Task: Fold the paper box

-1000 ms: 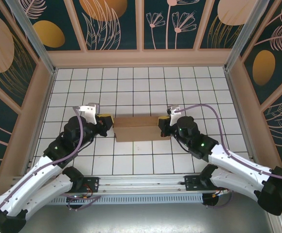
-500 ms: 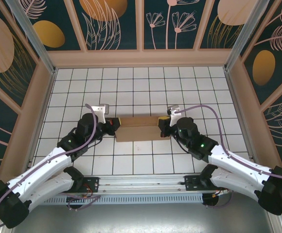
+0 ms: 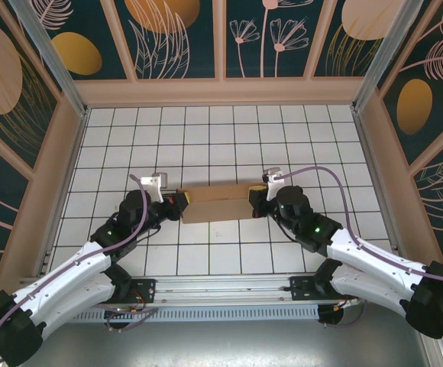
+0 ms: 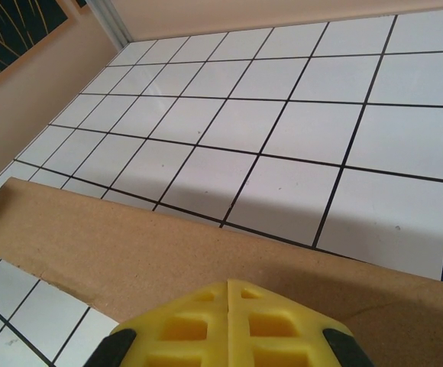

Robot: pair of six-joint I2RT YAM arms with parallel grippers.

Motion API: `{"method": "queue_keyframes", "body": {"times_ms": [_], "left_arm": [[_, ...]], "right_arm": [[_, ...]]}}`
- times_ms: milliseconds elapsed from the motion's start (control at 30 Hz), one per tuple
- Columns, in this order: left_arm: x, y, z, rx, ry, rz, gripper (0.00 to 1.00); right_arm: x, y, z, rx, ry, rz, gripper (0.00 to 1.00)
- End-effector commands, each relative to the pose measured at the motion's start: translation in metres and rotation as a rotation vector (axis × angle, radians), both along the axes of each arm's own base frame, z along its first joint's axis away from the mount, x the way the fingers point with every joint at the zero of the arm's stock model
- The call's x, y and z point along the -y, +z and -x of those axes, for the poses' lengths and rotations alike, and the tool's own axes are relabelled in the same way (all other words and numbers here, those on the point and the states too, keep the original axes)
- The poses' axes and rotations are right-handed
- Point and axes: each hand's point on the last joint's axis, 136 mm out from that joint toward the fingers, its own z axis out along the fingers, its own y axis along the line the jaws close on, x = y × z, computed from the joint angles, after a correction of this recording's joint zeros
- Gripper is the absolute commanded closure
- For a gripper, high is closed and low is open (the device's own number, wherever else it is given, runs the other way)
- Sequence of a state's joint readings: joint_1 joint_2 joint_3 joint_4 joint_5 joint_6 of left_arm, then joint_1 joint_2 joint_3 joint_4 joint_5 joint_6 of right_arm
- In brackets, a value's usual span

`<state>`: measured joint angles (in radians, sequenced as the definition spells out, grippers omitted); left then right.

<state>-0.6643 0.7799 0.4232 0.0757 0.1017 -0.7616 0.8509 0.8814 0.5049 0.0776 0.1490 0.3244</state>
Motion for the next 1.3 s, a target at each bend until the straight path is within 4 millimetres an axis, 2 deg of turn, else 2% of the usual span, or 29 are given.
{"method": "queue_keyframes", "body": {"times_ms": [0,167,267,333,500,667,767,867,933,1100,1267], "left_arm": [[-0.02,-0.066,0.011,-0.181,0.049,-0.163,0.99],[-0.022,-0.066,0.008,-0.188,0.054,-0.206,0.99],[-0.022,-0.065,0.008,-0.184,0.055,-0.209,0.99],[-0.022,-0.066,0.008,-0.184,0.053,-0.214,0.99],[-0.022,-0.066,0.008,-0.184,0.054,-0.214,0.99],[-0.022,-0.065,0.007,-0.182,0.056,-0.214,0.99],[-0.022,-0.065,0.007,-0.185,0.054,-0.217,0.99],[-0.021,-0.065,0.006,-0.186,0.052,-0.218,0.99],[-0.02,-0.065,0.006,-0.189,0.048,-0.221,0.99],[-0.021,-0.07,0.006,-0.202,0.048,-0.237,1.0],[-0.028,-0.082,0.009,-0.254,0.083,-0.262,1.0]], "right_arm": [[0.0,0.011,0.001,-0.011,-0.005,0.003,0.97],[0.006,0.049,-0.009,-0.014,-0.03,-0.011,0.93],[0.014,0.054,-0.013,-0.07,-0.029,-0.043,0.93],[0.024,0.048,-0.019,-0.102,-0.061,-0.04,0.94],[0.032,0.021,-0.019,-0.173,-0.071,-0.021,0.96],[0.044,-0.024,-0.014,-0.267,-0.139,0.016,1.0],[0.048,-0.045,-0.009,-0.313,-0.158,0.015,1.0],[0.06,-0.064,-0.009,-0.347,-0.224,0.045,1.0],[0.062,-0.068,-0.008,-0.36,-0.237,0.043,1.0],[0.065,-0.064,-0.007,-0.349,-0.239,0.045,1.0],[0.07,-0.091,0.004,-0.45,-0.281,0.018,1.0]]}}
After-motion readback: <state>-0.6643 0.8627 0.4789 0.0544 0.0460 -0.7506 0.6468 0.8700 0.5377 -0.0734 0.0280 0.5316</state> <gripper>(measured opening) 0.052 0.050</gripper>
